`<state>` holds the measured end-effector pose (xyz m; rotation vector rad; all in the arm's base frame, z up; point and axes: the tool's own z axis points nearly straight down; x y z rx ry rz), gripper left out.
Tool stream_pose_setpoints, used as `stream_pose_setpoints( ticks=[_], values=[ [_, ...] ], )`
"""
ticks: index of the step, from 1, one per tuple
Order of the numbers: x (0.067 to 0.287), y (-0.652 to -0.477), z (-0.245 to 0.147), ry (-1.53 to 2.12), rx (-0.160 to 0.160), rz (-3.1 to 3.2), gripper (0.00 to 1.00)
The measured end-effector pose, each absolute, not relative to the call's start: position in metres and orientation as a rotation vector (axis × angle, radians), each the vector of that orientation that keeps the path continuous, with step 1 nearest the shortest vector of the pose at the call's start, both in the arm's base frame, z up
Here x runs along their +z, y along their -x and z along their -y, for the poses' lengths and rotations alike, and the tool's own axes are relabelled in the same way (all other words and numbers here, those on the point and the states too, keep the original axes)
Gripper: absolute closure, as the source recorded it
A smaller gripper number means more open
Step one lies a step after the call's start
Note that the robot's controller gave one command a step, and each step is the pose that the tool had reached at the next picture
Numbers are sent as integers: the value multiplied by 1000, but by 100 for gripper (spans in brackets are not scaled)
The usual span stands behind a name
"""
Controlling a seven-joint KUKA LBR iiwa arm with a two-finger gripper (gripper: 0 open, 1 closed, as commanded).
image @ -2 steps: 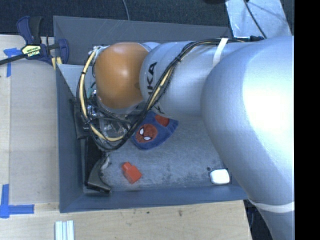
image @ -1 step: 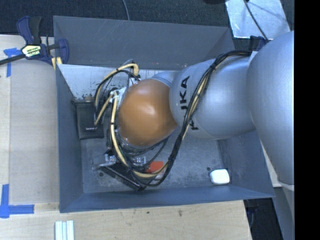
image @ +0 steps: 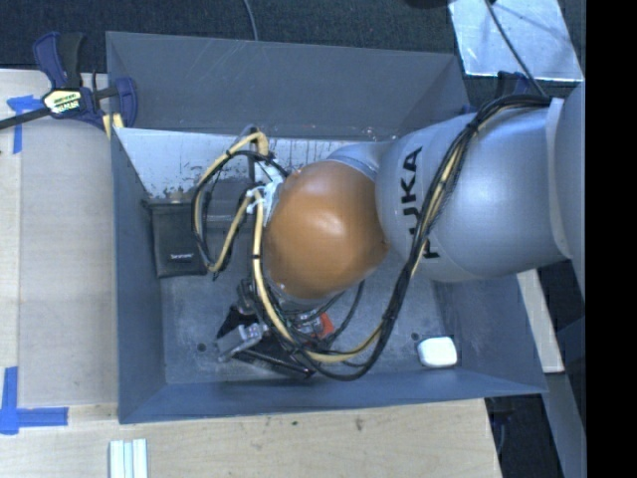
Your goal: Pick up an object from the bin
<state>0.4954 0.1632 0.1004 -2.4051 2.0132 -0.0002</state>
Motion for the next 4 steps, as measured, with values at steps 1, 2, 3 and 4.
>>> stream_pose_setpoints(
  ticks=[1,2,3,4],
  values=[
    [69,-525,-197,2650,2,-1684,0],
    [71,-502,-145,2708,-4,-1577,0],
    [71,-501,-147,2709,4,-1580,100],
    [126,-501,-147,2711,2,-1585,100]
  ],
)
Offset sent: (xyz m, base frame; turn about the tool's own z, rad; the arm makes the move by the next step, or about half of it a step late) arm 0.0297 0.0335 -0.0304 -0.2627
